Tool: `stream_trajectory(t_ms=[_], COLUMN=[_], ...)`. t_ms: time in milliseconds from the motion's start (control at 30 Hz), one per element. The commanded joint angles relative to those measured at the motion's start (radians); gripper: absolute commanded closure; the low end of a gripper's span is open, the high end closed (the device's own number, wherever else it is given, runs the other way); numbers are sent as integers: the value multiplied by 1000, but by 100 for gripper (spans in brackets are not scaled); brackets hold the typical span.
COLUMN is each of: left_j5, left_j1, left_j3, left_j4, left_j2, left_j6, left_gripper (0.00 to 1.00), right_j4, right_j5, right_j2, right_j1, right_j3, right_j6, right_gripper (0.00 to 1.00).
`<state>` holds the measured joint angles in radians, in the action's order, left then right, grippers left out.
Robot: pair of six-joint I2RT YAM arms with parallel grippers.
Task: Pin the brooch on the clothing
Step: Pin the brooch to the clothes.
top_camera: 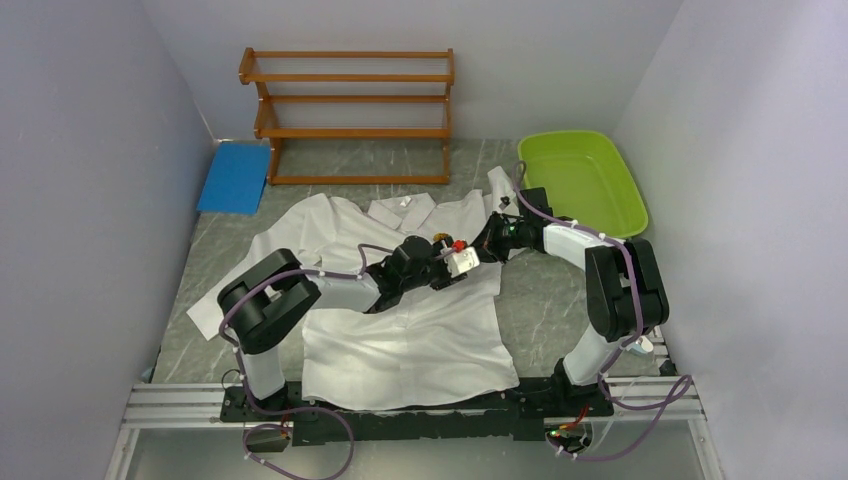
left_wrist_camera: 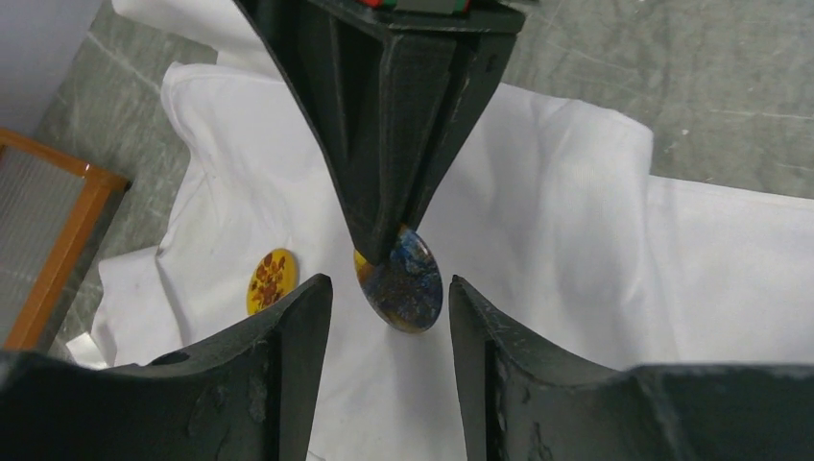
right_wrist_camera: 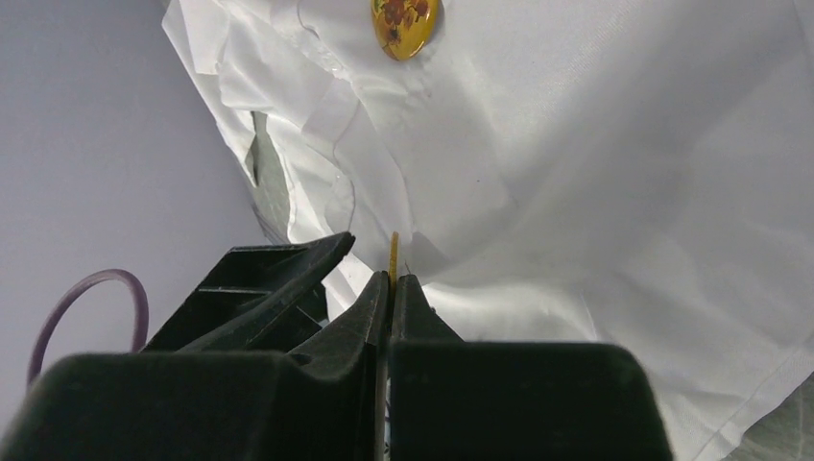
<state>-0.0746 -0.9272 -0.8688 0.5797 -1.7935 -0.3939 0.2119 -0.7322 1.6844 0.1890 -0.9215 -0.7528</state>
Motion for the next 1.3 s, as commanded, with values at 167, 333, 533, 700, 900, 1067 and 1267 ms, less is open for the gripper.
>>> stream_trajectory(t_ms=[167, 333, 533, 700, 900, 1067, 1267], left_j5=[73, 59, 29, -6, -25, -36, -110], left_j1=[-7, -7, -6, -6, -7, -3, 20], left_j3=[-50, -46, -52, -70, -85, -81, -50], left_j4=[20, -7, -53, -119, -187, -209, -174], left_j2=[-10, 17, 56, 88, 126, 157, 201], left_j6=[-22, -12, 43, 99, 181, 255, 382], left_gripper=[68, 97, 97, 97, 98, 97, 97], right_j4=[-9, -1, -30, -80, -100, -167, -175], right_j5=[-16, -14, -22, 14, 82, 106, 134], right_j2=[-37, -50, -89, -180, -303, -430, -527], right_j1=[-6, -7, -8, -8, -9, -9, -10], right_j3=[-44, -66, -76, -57, -24, 29, 55], right_j6=[-4, 29, 66, 76, 122, 142, 186], right_gripper=[100, 100, 92, 87, 71, 44, 30])
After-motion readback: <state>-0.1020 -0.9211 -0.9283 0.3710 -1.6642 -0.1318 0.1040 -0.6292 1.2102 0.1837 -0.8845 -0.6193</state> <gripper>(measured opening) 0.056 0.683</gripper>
